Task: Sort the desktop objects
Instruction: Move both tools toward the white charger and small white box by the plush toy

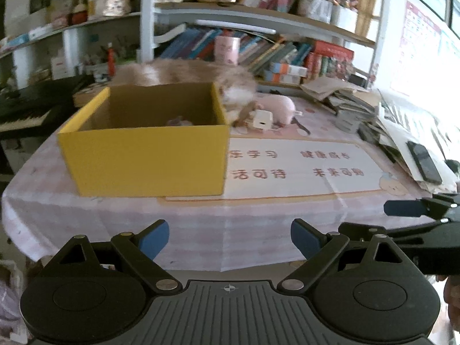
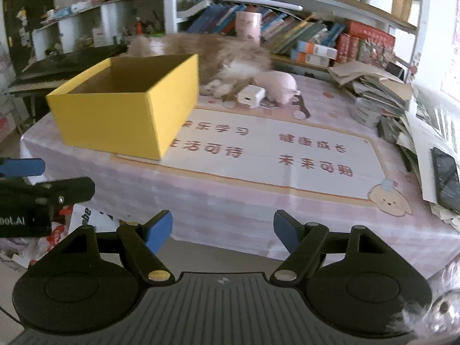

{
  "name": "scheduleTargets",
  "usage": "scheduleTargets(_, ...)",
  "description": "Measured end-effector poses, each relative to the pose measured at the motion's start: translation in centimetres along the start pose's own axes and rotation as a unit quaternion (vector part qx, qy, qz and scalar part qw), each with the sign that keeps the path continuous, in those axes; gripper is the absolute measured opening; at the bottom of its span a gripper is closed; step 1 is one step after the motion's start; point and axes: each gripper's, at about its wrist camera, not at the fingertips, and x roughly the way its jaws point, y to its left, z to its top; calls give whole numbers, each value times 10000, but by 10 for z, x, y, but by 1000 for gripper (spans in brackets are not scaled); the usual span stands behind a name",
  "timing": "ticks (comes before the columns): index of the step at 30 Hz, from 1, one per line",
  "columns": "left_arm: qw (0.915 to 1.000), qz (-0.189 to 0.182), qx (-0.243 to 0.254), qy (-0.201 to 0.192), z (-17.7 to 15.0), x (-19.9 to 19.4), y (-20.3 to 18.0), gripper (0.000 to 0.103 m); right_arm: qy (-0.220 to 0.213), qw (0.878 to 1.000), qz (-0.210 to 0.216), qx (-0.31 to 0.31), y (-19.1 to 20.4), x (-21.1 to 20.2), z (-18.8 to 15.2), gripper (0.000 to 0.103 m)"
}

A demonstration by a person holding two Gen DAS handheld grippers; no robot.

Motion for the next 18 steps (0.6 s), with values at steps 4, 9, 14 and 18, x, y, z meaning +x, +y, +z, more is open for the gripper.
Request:
scheduleTargets(4, 9998, -81, 73, 145, 5, 15, -14, 94, 115, 9999, -16, 102, -19, 9, 5, 77)
scheduleTargets(9, 9992, -159, 183, 321, 13, 35, -33, 94, 253, 9996, -11, 77, -39, 22, 12, 77)
scheduleTargets(14, 9986, -254, 261, 374, 24, 56, -56, 94, 336, 9993, -92, 142, -65, 32, 19, 77)
scheduleTargets(18, 9982, -336, 302, 386, 33, 72, -73, 94, 349, 9989, -205, 246, -91, 39, 26, 77)
